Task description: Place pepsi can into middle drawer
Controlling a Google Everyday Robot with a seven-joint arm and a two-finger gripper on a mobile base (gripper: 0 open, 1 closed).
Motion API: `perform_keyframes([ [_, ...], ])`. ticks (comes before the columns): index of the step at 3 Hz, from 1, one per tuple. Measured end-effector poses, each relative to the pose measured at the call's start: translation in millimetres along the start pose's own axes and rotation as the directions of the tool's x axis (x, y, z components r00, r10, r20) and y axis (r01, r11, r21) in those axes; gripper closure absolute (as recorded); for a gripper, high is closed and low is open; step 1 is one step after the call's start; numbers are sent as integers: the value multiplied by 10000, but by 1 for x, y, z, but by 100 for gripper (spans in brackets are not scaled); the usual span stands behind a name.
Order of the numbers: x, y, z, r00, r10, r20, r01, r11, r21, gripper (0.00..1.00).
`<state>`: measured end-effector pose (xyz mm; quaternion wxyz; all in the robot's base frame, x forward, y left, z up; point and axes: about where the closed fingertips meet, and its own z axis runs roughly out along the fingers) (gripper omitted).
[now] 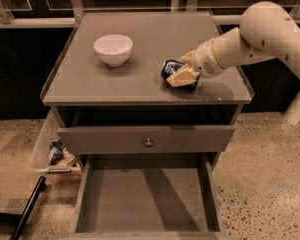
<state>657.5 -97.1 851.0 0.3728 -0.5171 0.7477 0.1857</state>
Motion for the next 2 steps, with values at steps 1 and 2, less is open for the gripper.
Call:
perform_keyframes([
  [1, 8, 29, -20, 9982, -201, 570, 191, 9997, 171, 100],
  [2, 17, 67, -36, 9945, -619, 846, 592, 9977, 338, 100],
])
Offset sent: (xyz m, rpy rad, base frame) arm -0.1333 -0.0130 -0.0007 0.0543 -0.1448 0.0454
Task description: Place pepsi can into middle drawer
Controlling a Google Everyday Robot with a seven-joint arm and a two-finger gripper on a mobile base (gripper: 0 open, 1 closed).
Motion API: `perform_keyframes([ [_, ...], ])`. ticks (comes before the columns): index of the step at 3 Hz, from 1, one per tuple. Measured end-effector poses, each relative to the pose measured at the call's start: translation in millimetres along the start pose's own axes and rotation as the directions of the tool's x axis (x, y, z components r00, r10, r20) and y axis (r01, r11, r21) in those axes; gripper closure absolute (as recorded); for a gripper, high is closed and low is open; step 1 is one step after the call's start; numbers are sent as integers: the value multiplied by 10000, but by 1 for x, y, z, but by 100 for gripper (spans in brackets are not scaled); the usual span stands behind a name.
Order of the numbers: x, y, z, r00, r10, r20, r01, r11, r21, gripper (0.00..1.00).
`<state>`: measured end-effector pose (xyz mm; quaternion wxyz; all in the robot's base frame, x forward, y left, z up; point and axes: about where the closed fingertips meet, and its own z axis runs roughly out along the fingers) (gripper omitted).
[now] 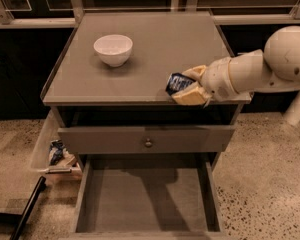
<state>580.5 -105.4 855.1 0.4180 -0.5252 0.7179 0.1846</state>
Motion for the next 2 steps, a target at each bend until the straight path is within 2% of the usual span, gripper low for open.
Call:
perform_keyframes([
  [1, 11, 46, -13, 9987, -515, 30, 515, 9987, 0, 100],
  [2, 45, 99, -16, 9971, -755, 3, 755, 9968, -274, 100],
])
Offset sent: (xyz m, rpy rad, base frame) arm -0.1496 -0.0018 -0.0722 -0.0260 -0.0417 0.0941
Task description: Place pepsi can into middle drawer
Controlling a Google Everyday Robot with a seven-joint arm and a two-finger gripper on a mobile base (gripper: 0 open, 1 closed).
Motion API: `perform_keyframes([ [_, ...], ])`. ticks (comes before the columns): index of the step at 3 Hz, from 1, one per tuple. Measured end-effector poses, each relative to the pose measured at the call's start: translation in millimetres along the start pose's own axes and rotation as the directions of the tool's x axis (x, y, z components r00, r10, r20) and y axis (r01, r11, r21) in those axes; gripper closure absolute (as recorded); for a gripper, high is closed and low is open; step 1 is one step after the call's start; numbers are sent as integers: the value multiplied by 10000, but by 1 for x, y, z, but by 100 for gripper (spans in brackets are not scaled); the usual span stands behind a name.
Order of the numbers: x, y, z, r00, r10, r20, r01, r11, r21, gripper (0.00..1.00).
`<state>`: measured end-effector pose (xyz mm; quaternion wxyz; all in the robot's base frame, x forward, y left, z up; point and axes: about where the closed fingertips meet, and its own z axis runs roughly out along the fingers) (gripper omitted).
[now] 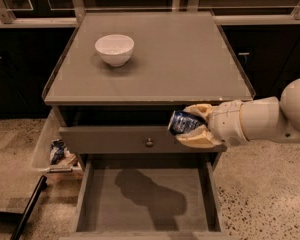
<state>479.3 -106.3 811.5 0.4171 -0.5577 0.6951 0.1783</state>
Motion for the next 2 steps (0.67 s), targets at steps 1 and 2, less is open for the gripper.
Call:
perform_keyframes([
  [1, 0, 0, 0, 10000, 0, 0, 0, 10000, -1, 100],
  [2, 13, 7, 15, 9997, 244, -80, -245, 9995, -214, 100],
])
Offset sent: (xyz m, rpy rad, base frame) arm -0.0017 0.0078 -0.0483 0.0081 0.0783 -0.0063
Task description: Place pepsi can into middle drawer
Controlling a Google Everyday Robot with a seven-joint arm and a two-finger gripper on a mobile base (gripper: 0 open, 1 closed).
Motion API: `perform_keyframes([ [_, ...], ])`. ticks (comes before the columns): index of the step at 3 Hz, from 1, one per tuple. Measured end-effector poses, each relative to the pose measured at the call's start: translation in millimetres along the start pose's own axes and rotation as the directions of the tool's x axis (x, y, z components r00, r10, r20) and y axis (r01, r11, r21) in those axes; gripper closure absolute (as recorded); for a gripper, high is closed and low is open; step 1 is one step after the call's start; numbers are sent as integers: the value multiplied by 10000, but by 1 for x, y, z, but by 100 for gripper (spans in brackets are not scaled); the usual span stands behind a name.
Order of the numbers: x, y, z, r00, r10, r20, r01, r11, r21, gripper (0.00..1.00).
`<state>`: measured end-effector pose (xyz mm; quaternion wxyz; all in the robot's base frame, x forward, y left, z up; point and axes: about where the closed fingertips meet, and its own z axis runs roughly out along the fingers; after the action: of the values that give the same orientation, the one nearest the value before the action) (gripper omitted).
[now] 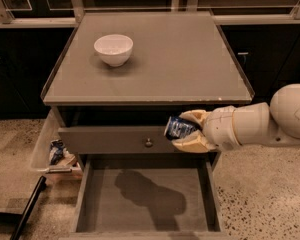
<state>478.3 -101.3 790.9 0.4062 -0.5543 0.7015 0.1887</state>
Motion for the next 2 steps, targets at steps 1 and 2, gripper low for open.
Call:
perform_keyframes([
  [1, 40, 15, 25, 9970, 773, 105, -770, 9967, -254, 100],
  [2, 72, 25, 51, 9954, 927, 246, -914, 9946, -496, 100],
])
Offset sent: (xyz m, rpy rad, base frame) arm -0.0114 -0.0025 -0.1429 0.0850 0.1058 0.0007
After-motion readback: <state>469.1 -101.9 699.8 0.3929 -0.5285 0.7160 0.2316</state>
